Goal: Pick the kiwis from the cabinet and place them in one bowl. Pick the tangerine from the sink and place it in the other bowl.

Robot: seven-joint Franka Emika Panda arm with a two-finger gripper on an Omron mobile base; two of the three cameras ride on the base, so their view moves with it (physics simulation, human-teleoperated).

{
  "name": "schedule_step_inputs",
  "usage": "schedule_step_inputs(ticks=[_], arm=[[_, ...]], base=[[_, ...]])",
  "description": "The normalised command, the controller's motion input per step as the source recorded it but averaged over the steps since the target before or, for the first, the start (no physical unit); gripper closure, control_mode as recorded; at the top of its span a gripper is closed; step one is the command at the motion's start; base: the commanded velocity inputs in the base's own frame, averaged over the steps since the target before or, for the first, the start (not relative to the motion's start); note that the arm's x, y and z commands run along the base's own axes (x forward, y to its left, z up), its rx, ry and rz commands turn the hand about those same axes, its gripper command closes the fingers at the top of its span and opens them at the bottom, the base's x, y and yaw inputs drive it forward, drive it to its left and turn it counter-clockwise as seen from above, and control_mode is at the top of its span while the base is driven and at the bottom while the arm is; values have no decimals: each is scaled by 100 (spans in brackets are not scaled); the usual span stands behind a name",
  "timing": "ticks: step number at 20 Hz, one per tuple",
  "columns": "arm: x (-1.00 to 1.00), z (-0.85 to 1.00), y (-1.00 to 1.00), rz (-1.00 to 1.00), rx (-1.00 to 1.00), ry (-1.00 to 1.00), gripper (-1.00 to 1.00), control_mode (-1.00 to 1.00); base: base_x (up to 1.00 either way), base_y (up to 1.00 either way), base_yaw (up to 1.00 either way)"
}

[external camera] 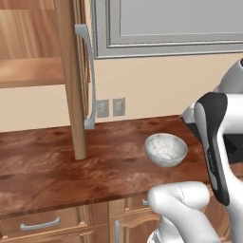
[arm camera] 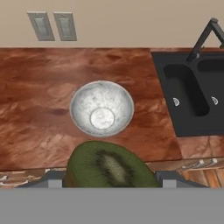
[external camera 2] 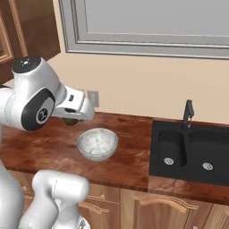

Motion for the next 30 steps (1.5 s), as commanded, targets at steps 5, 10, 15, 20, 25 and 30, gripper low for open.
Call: schedule_step_inputs(ticks=[5,10,15,20,25,30], arm=[[25,-22,-5,0,0,1,100,-100],[15,-28,0,0,0,8,100,-100],[22,-15,0,0,1,14,100,-100],[42,-19,0,-1,1,12,100,-100],[58,-61,0,0,1,7,100,-100],[64,-68,-2,0,4,10,100,-100]], base=[[0,0,0],[0,0,0],[0,0,0],[0,0,0],[0,0,0],[0,0,0]])
